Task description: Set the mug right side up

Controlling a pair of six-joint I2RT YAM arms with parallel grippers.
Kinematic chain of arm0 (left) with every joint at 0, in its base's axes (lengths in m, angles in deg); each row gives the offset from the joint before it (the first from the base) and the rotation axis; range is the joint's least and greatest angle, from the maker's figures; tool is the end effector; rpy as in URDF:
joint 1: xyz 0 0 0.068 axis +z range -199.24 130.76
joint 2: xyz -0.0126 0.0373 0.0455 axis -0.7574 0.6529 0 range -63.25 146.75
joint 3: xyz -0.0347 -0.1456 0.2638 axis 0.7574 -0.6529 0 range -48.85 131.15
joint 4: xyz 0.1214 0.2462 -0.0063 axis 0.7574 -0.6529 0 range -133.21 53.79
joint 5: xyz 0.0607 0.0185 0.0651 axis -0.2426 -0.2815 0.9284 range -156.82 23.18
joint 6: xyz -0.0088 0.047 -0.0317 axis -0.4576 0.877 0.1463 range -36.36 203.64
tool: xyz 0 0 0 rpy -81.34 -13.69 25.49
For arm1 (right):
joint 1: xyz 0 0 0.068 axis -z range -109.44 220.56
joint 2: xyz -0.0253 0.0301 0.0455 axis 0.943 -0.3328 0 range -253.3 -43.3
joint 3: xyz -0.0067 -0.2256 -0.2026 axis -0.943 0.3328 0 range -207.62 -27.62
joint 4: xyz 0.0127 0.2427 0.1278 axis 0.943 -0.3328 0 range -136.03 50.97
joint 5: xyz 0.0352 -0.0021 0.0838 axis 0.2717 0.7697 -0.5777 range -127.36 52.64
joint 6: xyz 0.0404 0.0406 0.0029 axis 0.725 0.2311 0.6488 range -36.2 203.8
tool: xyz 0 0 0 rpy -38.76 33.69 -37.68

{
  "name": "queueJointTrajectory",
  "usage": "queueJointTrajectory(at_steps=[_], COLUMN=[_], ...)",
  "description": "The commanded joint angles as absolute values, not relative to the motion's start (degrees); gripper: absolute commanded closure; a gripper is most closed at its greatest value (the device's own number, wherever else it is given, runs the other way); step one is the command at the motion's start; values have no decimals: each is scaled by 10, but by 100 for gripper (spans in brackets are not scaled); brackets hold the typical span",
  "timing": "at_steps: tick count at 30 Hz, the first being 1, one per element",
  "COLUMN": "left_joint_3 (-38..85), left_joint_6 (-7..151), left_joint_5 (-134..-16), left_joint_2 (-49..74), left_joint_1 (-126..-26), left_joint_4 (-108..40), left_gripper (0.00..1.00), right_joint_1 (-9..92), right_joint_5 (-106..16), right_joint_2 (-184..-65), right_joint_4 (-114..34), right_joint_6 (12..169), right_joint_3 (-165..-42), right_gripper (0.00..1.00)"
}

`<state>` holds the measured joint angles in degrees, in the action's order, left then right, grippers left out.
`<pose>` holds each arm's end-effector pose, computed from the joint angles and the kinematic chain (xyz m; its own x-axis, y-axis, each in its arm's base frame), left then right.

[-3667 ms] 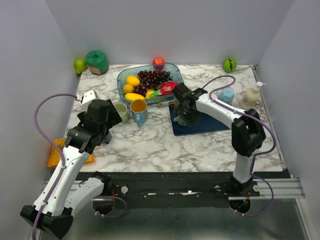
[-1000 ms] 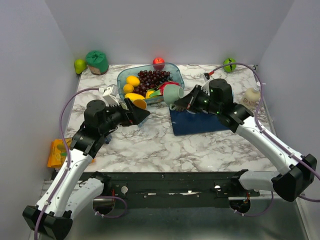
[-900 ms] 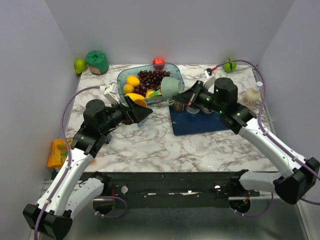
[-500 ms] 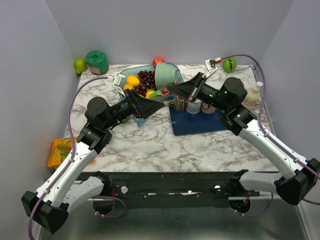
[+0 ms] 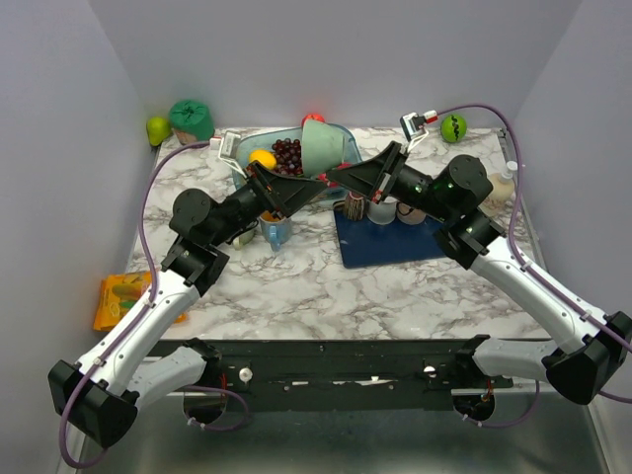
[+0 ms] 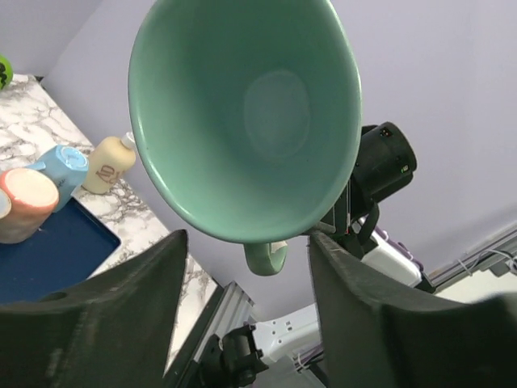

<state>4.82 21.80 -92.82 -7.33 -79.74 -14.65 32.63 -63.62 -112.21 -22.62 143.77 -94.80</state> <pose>0.1805 -0.1269 0.4445 -0.5820 -0.5768 -0.5732 0.6348 0.1184 -0.7636 0.2107 0.1870 0.4692 -0.6694 0.4625 -0.5813 -0.6180 0.0876 0.7813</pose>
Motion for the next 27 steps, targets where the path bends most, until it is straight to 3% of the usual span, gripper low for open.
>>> queueJointTrajectory(at_steps=[1, 10, 13, 16, 20, 22, 25, 27], left_joint_3=[55, 60, 63, 63, 69, 68, 76, 90], left_joint_6=[201, 188, 186, 186, 197, 215, 265, 296], left_joint_5=[-904, -905, -905, -905, -901, -887, -860, -846], left_joint_2=[-79, -70, -66, -64, -64, -71, -87, -96], left_joint_1=[-800, -802, -802, -802, -802, -802, -802, -801], left_joint_4=[-106, -93, -90, -86, -102, -112, -177, -248], left_gripper=[37, 46, 53, 64, 100, 100, 100, 100], right_joint_1=[322, 311, 308, 307, 307, 307, 307, 307], right_joint_5=[-651, -661, -660, -662, -657, -657, -650, -627], right_joint_2=[-1106, -1113, -1116, -1116, -1117, -1122, -1122, -1111], right_joint_4=[-185, -178, -177, -179, -211, -232, -288, -290], right_joint_6=[1425, 1414, 1415, 1412, 1403, 1394, 1375, 1368], right_joint_3=[-949, -940, -935, -934, -932, -941, -945, -922], right_gripper=[99, 99, 99, 99, 99, 99, 89, 67])
